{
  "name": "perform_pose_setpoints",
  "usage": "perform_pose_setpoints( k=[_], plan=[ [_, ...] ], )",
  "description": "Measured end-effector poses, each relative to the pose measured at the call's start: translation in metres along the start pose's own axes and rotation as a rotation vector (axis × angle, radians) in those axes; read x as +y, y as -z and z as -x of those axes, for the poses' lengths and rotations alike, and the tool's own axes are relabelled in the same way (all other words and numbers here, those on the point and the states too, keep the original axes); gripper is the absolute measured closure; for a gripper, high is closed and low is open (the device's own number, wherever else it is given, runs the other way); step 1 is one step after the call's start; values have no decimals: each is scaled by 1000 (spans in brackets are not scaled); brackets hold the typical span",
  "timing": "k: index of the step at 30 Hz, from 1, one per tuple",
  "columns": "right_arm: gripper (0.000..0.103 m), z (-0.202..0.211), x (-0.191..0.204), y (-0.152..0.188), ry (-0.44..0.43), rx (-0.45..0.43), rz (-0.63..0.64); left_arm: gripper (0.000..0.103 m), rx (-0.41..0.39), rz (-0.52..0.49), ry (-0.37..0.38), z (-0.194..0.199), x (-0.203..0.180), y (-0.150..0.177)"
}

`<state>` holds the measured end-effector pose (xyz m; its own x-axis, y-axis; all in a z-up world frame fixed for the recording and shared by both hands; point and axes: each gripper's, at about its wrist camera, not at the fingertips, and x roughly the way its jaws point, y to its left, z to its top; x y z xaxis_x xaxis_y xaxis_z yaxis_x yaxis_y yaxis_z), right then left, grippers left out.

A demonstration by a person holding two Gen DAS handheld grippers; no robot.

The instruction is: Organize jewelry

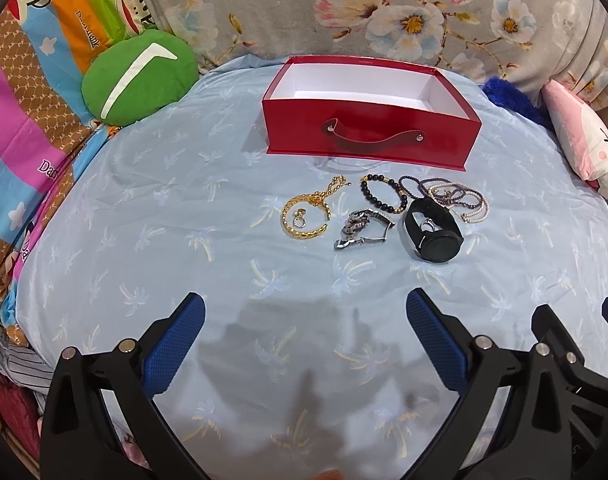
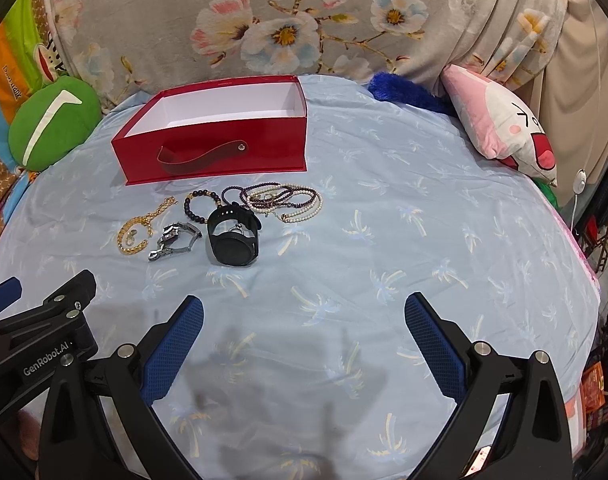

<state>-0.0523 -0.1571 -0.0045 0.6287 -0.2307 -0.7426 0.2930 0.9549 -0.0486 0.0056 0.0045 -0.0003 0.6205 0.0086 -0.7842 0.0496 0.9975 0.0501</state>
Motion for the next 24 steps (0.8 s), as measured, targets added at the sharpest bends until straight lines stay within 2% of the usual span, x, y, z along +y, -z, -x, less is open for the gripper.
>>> perform_pose_setpoints(
  k=[24],
  plan=[
    [5, -2, 1, 3, 1, 0, -2, 5, -11, -8, -6, 2, -4, 4]
  ],
)
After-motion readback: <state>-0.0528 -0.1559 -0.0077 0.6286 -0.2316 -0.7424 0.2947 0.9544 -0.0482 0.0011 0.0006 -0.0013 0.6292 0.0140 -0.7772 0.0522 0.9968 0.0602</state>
